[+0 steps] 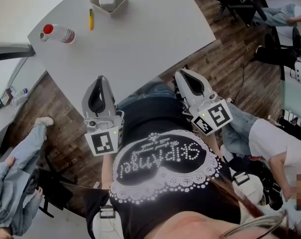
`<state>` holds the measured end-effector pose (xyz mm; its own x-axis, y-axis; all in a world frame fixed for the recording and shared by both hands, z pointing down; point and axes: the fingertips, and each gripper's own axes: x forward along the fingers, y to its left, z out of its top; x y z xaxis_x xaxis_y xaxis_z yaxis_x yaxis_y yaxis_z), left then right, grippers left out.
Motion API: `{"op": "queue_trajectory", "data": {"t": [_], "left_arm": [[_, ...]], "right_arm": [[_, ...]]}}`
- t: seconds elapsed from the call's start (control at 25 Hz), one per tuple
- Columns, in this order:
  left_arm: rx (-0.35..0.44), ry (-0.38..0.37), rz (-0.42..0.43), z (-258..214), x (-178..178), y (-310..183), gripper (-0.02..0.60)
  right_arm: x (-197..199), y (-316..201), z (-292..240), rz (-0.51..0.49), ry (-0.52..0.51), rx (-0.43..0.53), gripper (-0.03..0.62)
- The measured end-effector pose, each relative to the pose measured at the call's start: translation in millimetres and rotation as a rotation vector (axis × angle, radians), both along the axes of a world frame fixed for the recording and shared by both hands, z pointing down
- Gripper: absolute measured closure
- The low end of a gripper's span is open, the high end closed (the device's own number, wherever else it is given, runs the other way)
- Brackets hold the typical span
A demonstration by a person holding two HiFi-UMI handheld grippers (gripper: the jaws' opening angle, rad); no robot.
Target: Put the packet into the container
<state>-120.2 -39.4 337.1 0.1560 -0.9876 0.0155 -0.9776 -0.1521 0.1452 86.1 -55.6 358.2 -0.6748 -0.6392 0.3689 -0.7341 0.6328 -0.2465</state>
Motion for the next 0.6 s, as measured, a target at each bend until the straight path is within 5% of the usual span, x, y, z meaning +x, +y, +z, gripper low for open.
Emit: {"op": "queue_trajectory", "data": {"t": [0.6], "left_arm": [[-0.019,0.024,-0.034,4.4,-10.4,3.2,0.580]], "right_arm": [[17.3,-13.4,-9.3,0.072,0.041,0.046,0.599]]}}
